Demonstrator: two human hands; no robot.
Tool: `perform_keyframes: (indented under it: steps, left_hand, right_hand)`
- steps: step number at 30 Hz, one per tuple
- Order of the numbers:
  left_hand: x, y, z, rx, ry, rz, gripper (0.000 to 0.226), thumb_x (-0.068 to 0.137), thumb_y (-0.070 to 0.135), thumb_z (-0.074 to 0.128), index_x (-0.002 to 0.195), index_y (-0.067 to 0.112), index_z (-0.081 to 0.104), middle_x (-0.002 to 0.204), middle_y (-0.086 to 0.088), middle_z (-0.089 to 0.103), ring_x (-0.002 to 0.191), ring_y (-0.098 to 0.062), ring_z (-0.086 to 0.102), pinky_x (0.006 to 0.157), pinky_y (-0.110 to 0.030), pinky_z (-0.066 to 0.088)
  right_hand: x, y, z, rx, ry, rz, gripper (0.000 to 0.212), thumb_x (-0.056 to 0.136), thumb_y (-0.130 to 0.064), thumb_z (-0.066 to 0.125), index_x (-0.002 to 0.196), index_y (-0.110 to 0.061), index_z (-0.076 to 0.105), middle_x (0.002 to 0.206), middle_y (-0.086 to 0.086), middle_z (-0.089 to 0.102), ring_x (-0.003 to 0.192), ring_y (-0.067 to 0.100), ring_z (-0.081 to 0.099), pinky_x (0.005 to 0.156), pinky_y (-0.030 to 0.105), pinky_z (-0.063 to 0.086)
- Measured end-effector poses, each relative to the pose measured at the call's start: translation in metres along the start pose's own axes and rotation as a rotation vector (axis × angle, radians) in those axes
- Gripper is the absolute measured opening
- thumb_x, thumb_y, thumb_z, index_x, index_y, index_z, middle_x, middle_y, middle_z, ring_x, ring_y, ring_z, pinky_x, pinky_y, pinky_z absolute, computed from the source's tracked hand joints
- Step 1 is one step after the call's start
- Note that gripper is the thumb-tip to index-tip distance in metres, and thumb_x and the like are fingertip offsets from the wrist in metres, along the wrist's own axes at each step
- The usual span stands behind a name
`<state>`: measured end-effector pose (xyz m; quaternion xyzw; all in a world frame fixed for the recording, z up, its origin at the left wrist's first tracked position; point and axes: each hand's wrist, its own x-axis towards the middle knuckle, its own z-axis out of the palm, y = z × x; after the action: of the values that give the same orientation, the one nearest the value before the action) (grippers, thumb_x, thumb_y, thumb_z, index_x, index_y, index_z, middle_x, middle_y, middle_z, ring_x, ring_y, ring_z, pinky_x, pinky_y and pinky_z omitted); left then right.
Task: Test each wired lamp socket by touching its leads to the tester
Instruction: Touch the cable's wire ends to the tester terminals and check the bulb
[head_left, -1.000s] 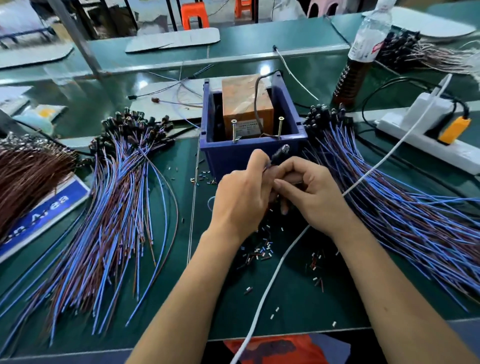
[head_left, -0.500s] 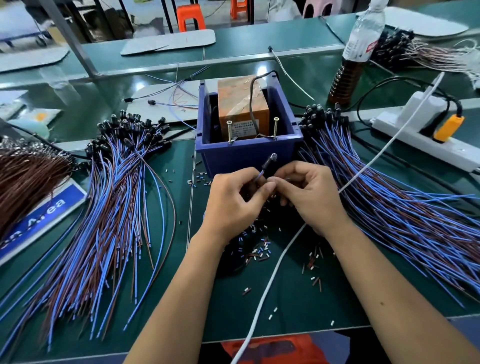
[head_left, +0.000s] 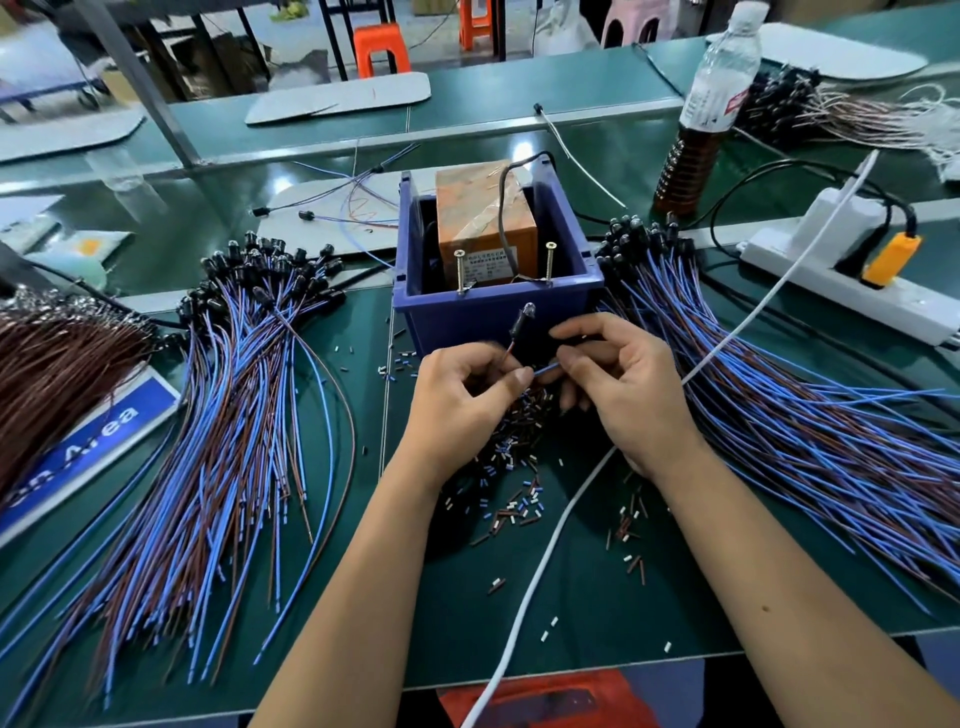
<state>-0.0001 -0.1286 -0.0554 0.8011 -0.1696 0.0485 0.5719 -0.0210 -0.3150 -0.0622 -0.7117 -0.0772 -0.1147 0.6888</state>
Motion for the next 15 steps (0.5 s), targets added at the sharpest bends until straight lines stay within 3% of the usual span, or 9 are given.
perform_keyframes:
  steps: [2,4,6,10,15]
  left_hand:
    - [0.0001,0.001,0.0002,-0.001,-0.002,-0.004,0.017,0.085,0.025,0.073,0.071,0.017,0.069,0.056,0.003,0.048,0.055,-0.01,0.041,0.054,-0.029,0.033]
    - [-0.0001,0.0013,-0.0015,-0.021,0.024,-0.003,0.017,0.084,0.023,0.072,0.07,0.015,0.069,0.056,-0.006,0.05,0.056,-0.011,0.044,0.055,-0.031,0.034]
    - [-0.0004,0.001,-0.0043,-0.066,0.061,-0.011,0.017,0.085,0.021,0.072,0.07,0.013,0.069,0.055,0.002,0.053,0.055,-0.008,0.046,0.054,-0.027,0.037]
    - [-0.0021,0.0041,-0.004,-0.069,0.043,0.006,0.02,0.086,0.021,0.071,0.069,0.012,0.068,0.053,0.01,0.05,0.052,-0.006,0.044,0.052,-0.02,0.035]
    - [-0.004,0.0072,-0.0029,-0.129,0.096,0.024,0.022,0.089,0.019,0.07,0.071,0.008,0.066,0.054,0.006,0.052,0.053,-0.009,0.047,0.054,-0.023,0.039]
  right_hand:
    - [-0.0006,0.0,0.0003,-0.006,0.03,-0.013,0.02,0.099,-0.006,0.064,0.105,-0.023,0.072,0.081,0.012,0.077,0.053,0.019,0.063,0.053,0.02,0.049]
    - [0.0,0.0008,-0.0013,0.039,0.112,-0.004,0.016,0.1,-0.006,0.062,0.103,-0.019,0.071,0.081,0.011,0.076,0.054,0.016,0.062,0.052,0.021,0.048]
    - [0.0013,0.0008,-0.0037,0.103,0.19,0.019,0.011,0.102,-0.009,0.061,0.104,-0.016,0.069,0.081,0.012,0.076,0.054,0.016,0.061,0.051,0.023,0.048]
    - [0.0,-0.0012,0.0005,0.093,0.108,0.072,0.001,0.1,-0.02,0.068,0.1,-0.02,0.069,0.073,0.014,0.073,0.047,0.022,0.058,0.044,0.023,0.044]
    - [-0.0003,-0.0049,0.0023,-0.025,0.066,0.046,0.013,0.101,-0.021,0.069,0.092,-0.015,0.077,0.064,0.005,0.068,0.047,0.013,0.052,0.046,0.018,0.041]
